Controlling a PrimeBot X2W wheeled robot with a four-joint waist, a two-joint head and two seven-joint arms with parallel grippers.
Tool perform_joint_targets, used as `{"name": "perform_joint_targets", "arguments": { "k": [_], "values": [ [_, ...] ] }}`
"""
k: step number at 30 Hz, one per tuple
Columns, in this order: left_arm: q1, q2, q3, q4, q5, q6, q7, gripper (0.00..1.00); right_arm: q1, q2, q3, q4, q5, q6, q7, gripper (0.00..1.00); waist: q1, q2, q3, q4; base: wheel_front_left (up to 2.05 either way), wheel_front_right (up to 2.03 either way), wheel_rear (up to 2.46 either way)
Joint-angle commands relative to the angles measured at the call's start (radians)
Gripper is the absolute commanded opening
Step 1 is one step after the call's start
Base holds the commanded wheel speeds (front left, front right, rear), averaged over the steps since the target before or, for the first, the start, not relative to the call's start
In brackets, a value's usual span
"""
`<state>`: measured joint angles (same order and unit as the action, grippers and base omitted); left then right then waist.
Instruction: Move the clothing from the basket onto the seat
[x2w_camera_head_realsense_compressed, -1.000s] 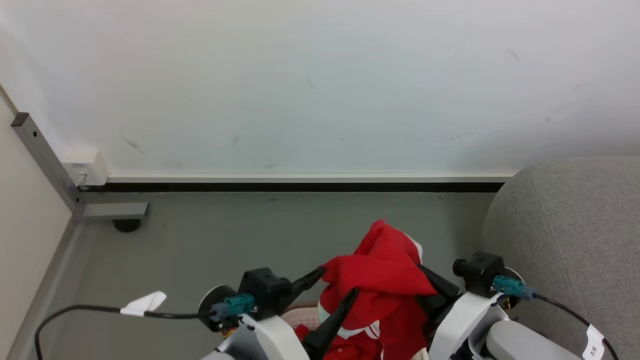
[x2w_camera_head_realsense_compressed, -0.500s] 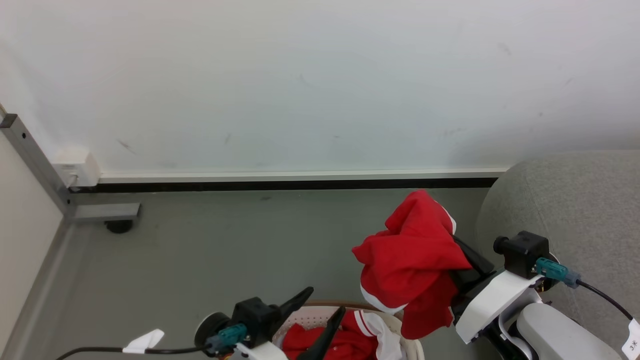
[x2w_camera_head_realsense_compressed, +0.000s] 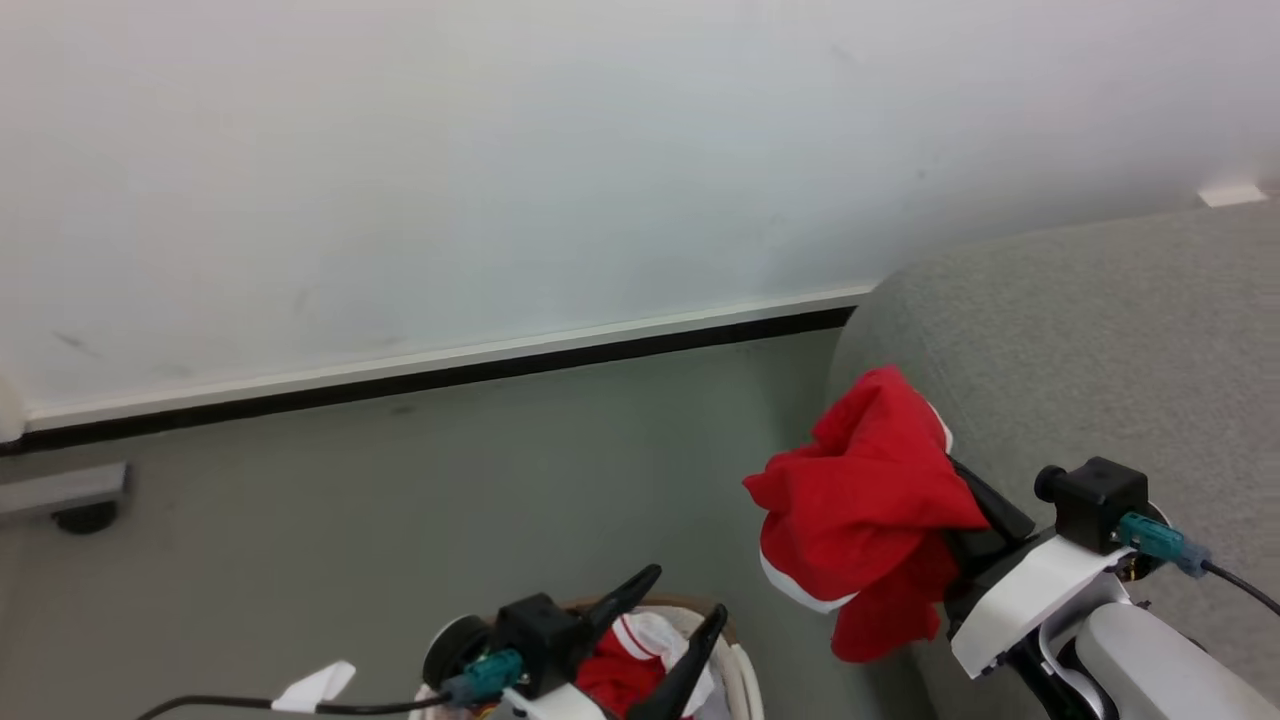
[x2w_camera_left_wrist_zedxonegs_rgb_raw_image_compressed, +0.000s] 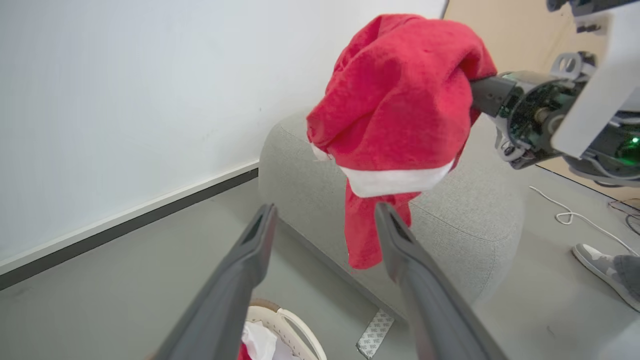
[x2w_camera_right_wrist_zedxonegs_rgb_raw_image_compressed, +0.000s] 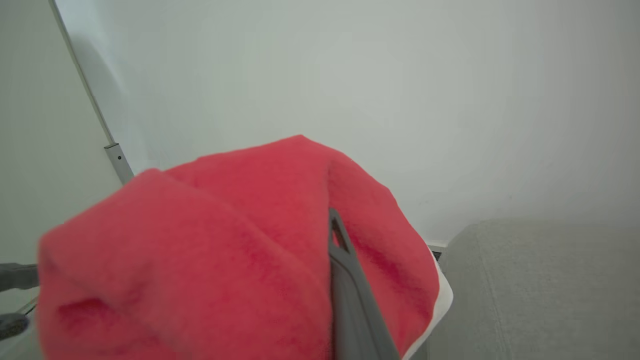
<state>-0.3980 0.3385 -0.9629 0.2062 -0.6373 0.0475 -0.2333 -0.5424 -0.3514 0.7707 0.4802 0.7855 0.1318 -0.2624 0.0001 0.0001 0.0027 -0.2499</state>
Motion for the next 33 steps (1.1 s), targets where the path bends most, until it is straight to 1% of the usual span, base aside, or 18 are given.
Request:
{"name": "perform_joint_targets", "arguments": {
  "k": [1,8,11,14,18,22,26,30,31,33],
  "values": [
    [-0.007,-0.006,-0.001,-0.003,0.009,-0.003,-0.010,1.00,0.020,-0.009,-0.005,-0.006,-0.008,-0.002,-0.004,0.00,-0.0001,-0.0001,0.019,-0.058,0.00,0.00,0.00],
    [-0.024,-0.032,-0.034,0.001,0.036,-0.021,-0.014,1.00,0.064,-0.040,-0.068,-0.036,-0.019,-0.002,-0.004,0.00,-0.0001,-0.0001,0.046,-0.157,0.00,0.00,0.00],
    [-0.036,-0.031,-0.036,-0.003,0.044,-0.026,-0.015,1.00,0.078,-0.044,-0.100,-0.051,-0.029,-0.002,-0.004,0.00,-0.0001,-0.0001,0.067,-0.179,0.00,0.00,0.00],
    [-0.055,-0.019,-0.035,-0.012,0.050,-0.027,-0.009,1.00,0.090,-0.037,-0.140,-0.071,-0.032,-0.002,-0.004,0.00,-0.0001,-0.0001,0.105,-0.186,0.00,0.00,0.00],
    [-0.107,0.005,-0.034,-0.038,0.074,-0.041,0.006,1.00,0.075,-0.019,-0.228,-0.093,-0.057,-0.002,-0.004,0.00,-0.0001,-0.0001,0.197,-0.169,0.00,0.00,0.00],
    [-0.186,0.042,-0.025,-0.078,0.107,-0.064,0.030,1.00,0.014,0.000,-0.341,-0.102,-0.098,-0.002,-0.004,0.00,-0.0001,-0.0001,0.321,-0.135,0.00,0.00,0.00],
    [-0.272,0.084,-0.001,-0.131,0.129,-0.078,0.052,1.00,-0.100,0.010,-0.476,-0.085,-0.175,-0.002,0.019,0.00,-0.0001,-0.0001,0.460,-0.106,0.00,0.00,0.00],
    [-0.361,0.136,0.025,-0.193,0.159,-0.096,0.082,1.00,-0.252,0.011,-0.639,-0.078,-0.257,-0.002,0.082,0.00,-0.0001,-0.0001,0.605,-0.075,0.00,0.00,0.00],
    [-0.361,0.136,0.025,-0.193,0.159,-0.096,0.082,1.00,-0.252,0.011,-0.639,-0.078,-0.257,-0.002,0.082,0.00,-0.0001,-0.0001,0.605,-0.075,0.00,0.00,0.00],
    [-0.400,0.160,0.040,-0.225,0.169,-0.104,0.097,1.00,-0.326,0.001,-0.717,-0.068,-0.305,-0.002,0.128,0.00,-0.0001,-0.0001,0.668,-0.059,0.00,0.00,0.00]
  ]
}}
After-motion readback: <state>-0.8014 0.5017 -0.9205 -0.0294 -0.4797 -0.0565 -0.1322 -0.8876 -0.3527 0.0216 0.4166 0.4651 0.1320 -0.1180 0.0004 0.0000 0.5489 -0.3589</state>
